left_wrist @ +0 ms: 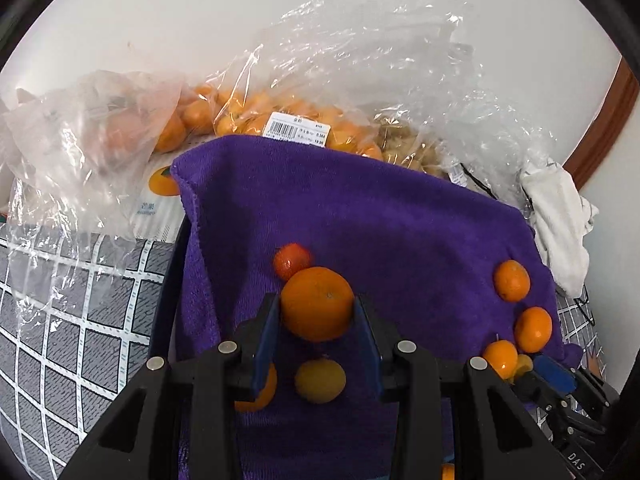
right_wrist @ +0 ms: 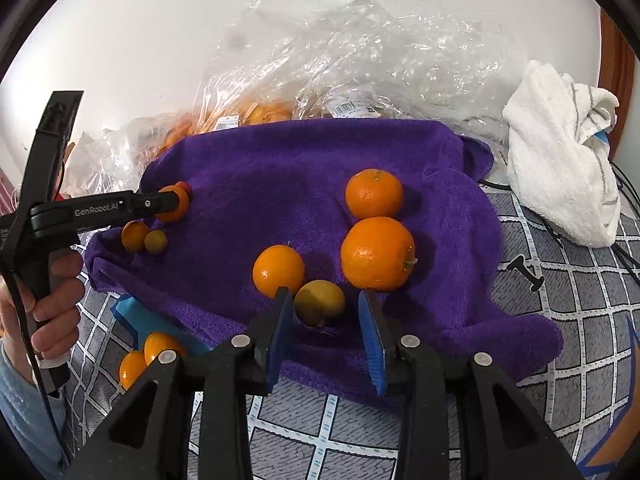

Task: Organize fruits
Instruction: 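Carry both fruits onto the purple towel and open both grippers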

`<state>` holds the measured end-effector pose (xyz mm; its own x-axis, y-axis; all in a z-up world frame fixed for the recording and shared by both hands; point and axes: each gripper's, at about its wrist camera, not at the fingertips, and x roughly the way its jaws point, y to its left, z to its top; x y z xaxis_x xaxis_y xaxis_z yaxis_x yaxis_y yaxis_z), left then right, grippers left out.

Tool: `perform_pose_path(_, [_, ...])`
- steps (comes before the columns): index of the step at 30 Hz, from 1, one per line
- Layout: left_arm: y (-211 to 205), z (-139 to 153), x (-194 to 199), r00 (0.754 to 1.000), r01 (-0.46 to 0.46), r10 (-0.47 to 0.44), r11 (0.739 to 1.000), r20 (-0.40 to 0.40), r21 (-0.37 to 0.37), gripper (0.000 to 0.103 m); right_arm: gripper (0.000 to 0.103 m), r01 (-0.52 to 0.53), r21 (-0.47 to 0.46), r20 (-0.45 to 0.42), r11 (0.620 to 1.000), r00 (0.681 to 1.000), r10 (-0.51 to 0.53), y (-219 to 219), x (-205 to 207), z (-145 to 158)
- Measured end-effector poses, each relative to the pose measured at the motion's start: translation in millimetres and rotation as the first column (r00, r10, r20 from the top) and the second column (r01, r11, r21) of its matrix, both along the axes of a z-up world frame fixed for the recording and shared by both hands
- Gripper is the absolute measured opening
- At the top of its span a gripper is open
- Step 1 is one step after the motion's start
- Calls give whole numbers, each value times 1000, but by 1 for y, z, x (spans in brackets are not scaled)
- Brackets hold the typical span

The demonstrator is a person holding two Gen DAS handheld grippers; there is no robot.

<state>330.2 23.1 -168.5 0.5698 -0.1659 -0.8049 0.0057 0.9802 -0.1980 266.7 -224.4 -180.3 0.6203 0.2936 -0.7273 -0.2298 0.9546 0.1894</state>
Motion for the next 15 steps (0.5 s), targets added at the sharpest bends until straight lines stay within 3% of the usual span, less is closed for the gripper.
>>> perform_pose_path(8, [0, 1, 0, 1000, -3, 3, 1000, -9, 13, 37, 35, 24, 6, 11, 1000, 1000, -24, -6, -13, 7])
perform_pose_path(15, [10, 33, -30, 999, 4, -4, 1000, 46, -11, 42, 35, 47, 4, 28, 999, 998, -48, -7, -36, 23])
